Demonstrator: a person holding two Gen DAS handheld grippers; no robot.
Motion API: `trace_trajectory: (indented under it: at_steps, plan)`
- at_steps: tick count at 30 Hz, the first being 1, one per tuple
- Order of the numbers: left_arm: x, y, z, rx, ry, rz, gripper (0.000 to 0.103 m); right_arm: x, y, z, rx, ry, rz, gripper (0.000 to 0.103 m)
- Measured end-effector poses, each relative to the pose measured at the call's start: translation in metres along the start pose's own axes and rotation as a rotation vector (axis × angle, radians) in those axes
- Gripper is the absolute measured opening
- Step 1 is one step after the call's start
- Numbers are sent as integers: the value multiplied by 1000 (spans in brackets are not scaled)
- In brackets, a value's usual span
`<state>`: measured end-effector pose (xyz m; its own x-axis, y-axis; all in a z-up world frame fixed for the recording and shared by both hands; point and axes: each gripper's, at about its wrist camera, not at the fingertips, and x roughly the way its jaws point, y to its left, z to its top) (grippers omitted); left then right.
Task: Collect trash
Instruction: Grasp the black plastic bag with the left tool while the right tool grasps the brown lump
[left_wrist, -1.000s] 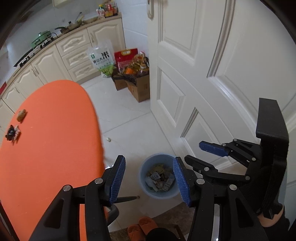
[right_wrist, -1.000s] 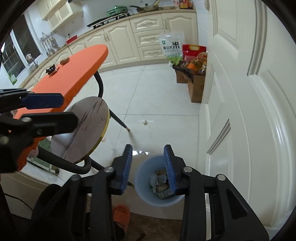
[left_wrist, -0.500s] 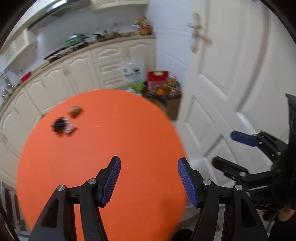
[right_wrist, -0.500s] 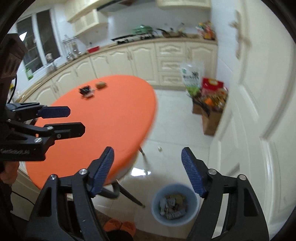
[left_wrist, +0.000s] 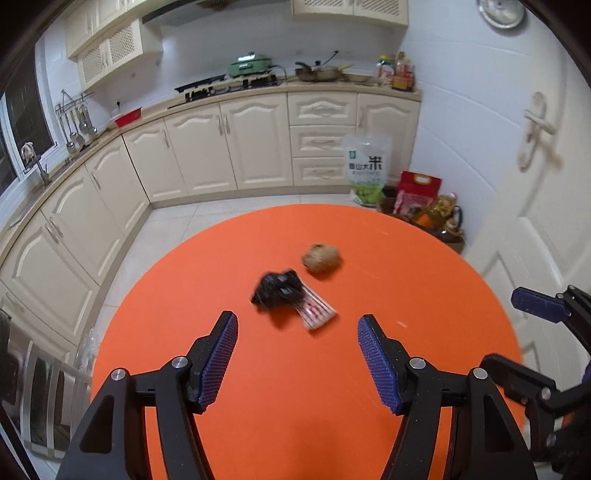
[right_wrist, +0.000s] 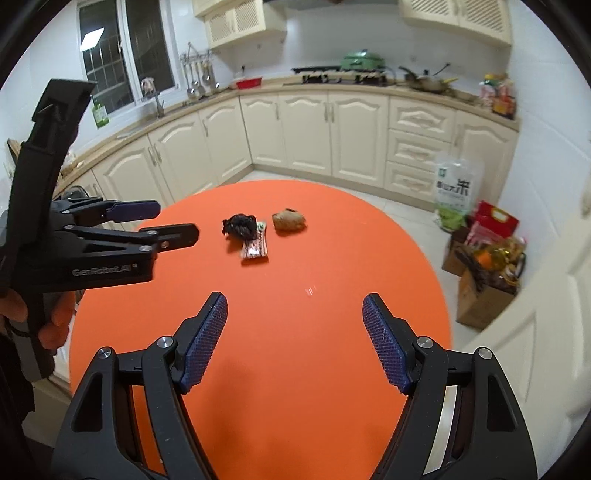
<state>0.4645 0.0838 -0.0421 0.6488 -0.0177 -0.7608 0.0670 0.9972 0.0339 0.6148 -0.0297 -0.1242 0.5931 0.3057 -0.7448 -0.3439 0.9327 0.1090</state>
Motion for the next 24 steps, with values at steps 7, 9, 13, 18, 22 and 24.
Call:
trace_trajectory:
  at_steps: [7,9,13,18,22,24]
  plan:
    - [96,13,39,-18,99,4,60,77,-19,29,31,81,21,73]
    - [115,23,56,-37,116,-36,60,96,-23,33,37,106,24,73]
    - [139,33,67,-38,135,-54,33,123,-29,41,36,140,23,73]
    - [141,51,79,-43,122,-83,25,145,-32,55,30,140,25,73]
    - [132,68,76,-55,96,-79,22,163,-20,64,-9,141,34,73]
    - [131,69,68,-58,123,-106,0,174,-13,69,-31,149,18,73]
